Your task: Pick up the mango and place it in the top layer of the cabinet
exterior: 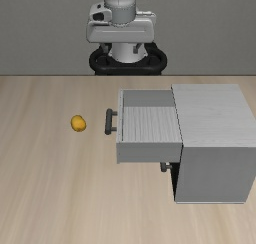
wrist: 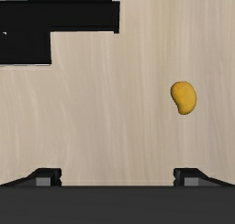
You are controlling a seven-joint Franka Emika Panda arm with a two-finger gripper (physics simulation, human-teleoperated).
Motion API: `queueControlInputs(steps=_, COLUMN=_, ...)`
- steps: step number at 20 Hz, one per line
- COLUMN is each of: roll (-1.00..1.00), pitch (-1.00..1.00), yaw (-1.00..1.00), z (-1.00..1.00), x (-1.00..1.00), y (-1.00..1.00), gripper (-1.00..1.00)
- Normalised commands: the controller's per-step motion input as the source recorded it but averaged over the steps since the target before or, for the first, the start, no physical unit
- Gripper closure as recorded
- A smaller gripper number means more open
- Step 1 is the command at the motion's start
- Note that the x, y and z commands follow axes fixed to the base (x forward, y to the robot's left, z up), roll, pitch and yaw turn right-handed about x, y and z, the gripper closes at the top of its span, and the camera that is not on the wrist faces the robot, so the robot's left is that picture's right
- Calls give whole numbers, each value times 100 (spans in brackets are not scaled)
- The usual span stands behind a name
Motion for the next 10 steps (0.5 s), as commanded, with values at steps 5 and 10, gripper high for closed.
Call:
queueControlInputs(steps=5, roll=0, pitch=0, yaw=0, z=0, x=0, y=-100, gripper=-100)
queueControlInputs(steps=10, roll=0, pitch=0, yaw=0, z=0, x=0, y=-100, gripper=-100)
